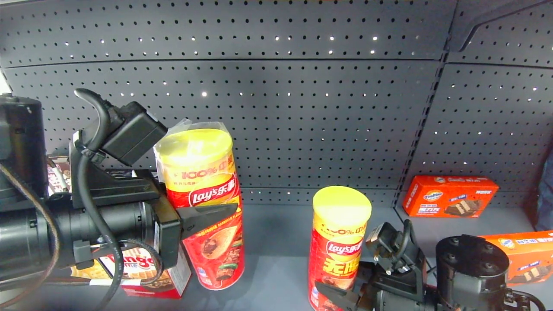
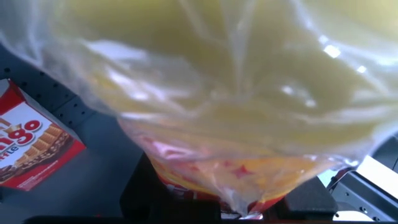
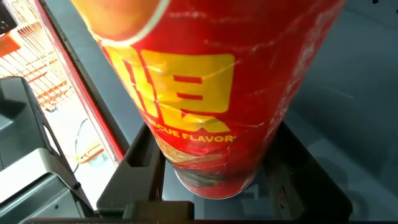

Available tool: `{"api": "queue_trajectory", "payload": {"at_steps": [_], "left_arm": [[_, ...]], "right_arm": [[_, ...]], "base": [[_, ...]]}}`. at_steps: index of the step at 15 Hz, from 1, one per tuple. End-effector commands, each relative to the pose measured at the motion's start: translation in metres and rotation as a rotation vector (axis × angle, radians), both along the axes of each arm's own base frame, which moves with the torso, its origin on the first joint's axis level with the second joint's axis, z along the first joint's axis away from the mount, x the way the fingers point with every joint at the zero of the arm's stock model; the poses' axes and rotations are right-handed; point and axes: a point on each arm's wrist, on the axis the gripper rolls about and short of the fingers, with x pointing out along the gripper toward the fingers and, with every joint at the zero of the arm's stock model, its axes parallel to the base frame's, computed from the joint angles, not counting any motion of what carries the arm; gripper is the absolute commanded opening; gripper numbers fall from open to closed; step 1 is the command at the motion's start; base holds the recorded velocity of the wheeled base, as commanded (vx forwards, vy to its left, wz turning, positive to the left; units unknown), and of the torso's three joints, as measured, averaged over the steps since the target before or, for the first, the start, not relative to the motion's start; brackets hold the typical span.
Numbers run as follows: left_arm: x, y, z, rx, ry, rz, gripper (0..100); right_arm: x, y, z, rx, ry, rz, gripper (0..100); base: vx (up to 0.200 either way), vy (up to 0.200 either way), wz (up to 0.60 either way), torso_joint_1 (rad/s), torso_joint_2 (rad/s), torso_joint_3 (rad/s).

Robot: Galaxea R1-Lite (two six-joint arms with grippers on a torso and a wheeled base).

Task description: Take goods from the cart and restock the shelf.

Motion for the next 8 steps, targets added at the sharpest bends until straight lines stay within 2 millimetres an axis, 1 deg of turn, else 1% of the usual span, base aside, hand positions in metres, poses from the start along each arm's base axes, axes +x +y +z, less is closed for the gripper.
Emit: {"api": "queue_trajectory", "payload": {"at_steps": [1,2,3,5,8], "left_arm": [[0.000,0.000,0.000,0.000,0.000,0.000,0],[0.000,0.000,0.000,0.000,0.000,0.000,0],[0.000,0.000,0.000,0.000,0.000,0.000,0],[0.000,0.000,0.000,0.000,0.000,0.000,0],[-0.001,0.000,0.000,0.000,0.000,-0.002,0]], "right_arm": [[0.001,0.001,-0.004,-0.016,0.010,0.001,0],[0.000,0.001,-0.005,-0.018,0.012,-0.006,0],[0.000,0.000,-0.006,-0.024,0.012,-0.016,100],[-0.002,-0.003,-0.008,-0.035,0.018,-0.031,100],[-0.008,-0.011,-0.003,-0.013,-0.008,-0.040,100]], "base": [[0.000,0.000,0.00,0.000,0.00,0.000],[0.000,0.000,0.00,0.000,0.00,0.000],[0.000,0.000,0.00,0.000,0.00,0.000],[0.000,0.000,0.00,0.000,0.00,0.000],[0.000,0.000,0.00,0.000,0.00,0.000]]}}
